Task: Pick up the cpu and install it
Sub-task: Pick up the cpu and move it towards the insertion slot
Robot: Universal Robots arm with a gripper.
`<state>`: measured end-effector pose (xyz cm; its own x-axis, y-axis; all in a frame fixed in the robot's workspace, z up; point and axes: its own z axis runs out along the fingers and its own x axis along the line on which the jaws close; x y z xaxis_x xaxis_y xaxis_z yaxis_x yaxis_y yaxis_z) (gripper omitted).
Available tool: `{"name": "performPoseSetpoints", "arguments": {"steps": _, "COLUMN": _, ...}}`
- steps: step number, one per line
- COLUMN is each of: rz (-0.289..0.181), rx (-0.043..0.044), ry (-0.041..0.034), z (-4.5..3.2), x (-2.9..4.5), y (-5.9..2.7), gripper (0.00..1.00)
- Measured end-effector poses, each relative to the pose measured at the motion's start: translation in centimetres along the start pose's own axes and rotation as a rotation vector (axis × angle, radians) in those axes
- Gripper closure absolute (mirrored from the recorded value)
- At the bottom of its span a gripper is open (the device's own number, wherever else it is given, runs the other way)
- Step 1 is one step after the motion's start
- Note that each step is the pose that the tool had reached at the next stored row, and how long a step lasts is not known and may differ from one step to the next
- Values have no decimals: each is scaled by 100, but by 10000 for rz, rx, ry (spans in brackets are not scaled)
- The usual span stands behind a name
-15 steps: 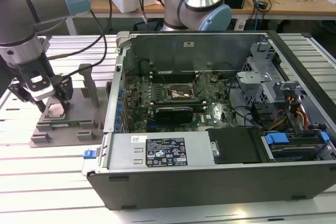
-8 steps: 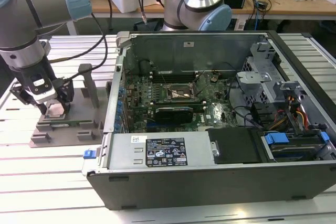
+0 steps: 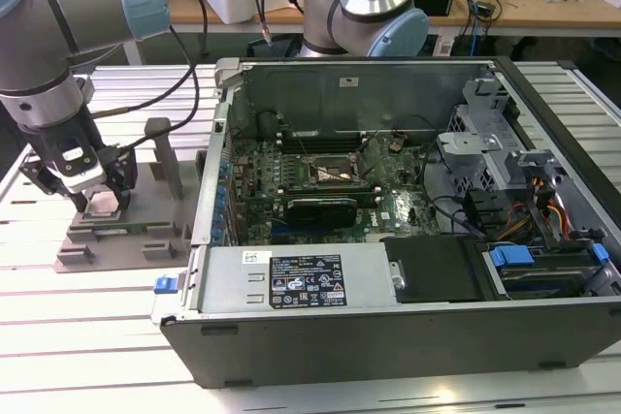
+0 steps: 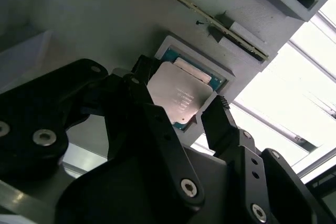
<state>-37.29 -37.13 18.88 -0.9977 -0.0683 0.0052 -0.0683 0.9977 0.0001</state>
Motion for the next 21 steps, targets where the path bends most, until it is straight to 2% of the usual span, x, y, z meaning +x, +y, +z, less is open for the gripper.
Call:
{"name": "performPoseSetpoints", "arguments": {"steps": 2, "rz": 0, "rx": 0, "ry": 0, "z": 0, "x": 0, "y": 0, "gripper": 34}}
{"name": "performPoseSetpoints", "arguments": {"steps": 3, "rz": 0, "rx": 3, "ry": 2, "z": -1, "x": 0, "y": 0, "gripper": 42}}
{"name": "performPoseSetpoints", "arguments": {"steps": 4, "rz": -1, "rx": 1, "ry": 2, "z": 0, "x": 0, "y": 0, "gripper": 45}}
{"name": "performPoseSetpoints", "arguments": {"steps": 15, "rz": 0, "rx": -4, "ry": -6, "z": -6, "x": -1, "y": 1, "gripper": 45}}
{"name": "performPoseSetpoints", "arguments": {"steps": 21, "rz": -1, "rx": 1, "ry": -1, "z": -222, "x": 1, "y": 1, "gripper": 45}}
